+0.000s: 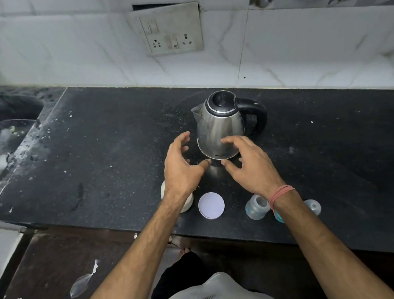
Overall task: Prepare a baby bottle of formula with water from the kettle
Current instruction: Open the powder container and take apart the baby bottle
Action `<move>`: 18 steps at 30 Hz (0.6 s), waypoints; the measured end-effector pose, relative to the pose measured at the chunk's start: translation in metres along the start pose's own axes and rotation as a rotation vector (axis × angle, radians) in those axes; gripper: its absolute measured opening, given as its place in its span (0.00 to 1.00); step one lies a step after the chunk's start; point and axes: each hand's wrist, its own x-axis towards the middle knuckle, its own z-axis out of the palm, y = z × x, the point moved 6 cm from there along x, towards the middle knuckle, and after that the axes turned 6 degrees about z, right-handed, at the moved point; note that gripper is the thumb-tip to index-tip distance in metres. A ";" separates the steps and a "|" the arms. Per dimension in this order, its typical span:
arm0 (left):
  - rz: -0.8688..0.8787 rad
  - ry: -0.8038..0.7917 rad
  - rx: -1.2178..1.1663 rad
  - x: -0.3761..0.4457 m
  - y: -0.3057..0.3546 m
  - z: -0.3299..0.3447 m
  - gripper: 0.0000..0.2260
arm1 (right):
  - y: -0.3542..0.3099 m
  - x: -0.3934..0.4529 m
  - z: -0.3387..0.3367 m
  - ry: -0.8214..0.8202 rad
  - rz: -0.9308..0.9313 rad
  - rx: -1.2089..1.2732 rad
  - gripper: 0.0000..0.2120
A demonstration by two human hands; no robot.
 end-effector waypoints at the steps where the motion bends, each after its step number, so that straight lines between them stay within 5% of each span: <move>1: -0.002 -0.012 -0.002 0.004 0.000 0.001 0.44 | 0.000 0.004 -0.002 0.011 0.007 -0.003 0.25; 10: -0.035 -0.127 0.067 0.043 -0.008 0.004 0.46 | -0.004 0.030 -0.011 0.041 0.080 -0.015 0.26; 15: -0.114 -0.459 0.003 0.042 -0.027 -0.012 0.34 | -0.024 0.037 0.003 0.002 0.063 0.001 0.17; 18: -0.105 -0.654 0.060 0.025 -0.045 -0.031 0.41 | -0.033 0.036 0.022 -0.063 0.067 0.010 0.13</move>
